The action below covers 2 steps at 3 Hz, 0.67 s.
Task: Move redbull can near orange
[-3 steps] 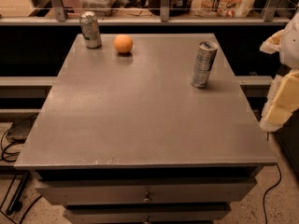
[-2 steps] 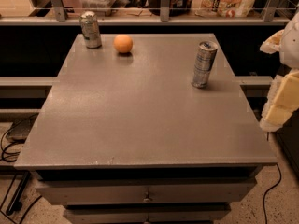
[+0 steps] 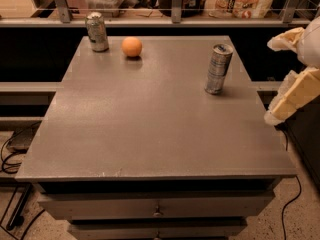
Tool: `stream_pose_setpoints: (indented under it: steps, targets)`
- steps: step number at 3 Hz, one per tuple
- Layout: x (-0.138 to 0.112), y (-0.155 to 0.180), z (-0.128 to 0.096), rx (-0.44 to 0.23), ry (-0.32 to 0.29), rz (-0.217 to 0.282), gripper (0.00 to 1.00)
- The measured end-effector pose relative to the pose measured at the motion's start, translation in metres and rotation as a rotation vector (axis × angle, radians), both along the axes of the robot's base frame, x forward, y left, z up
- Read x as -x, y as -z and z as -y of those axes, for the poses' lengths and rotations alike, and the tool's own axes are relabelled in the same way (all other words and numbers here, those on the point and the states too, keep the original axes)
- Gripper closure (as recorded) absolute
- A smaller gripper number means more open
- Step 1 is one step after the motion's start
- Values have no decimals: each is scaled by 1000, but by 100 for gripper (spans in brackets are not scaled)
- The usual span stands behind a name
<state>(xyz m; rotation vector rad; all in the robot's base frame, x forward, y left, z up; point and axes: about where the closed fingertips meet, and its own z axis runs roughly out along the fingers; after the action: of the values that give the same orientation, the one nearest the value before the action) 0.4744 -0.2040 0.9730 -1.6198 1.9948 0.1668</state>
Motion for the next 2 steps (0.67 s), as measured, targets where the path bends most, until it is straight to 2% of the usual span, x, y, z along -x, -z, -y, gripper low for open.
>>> stream_pose_setpoints:
  steps: [1,2]
  targets:
    - [-30,-12,-13,-38,-19,77,0]
    - [-32,-13,-14,-37,-18,83,0]
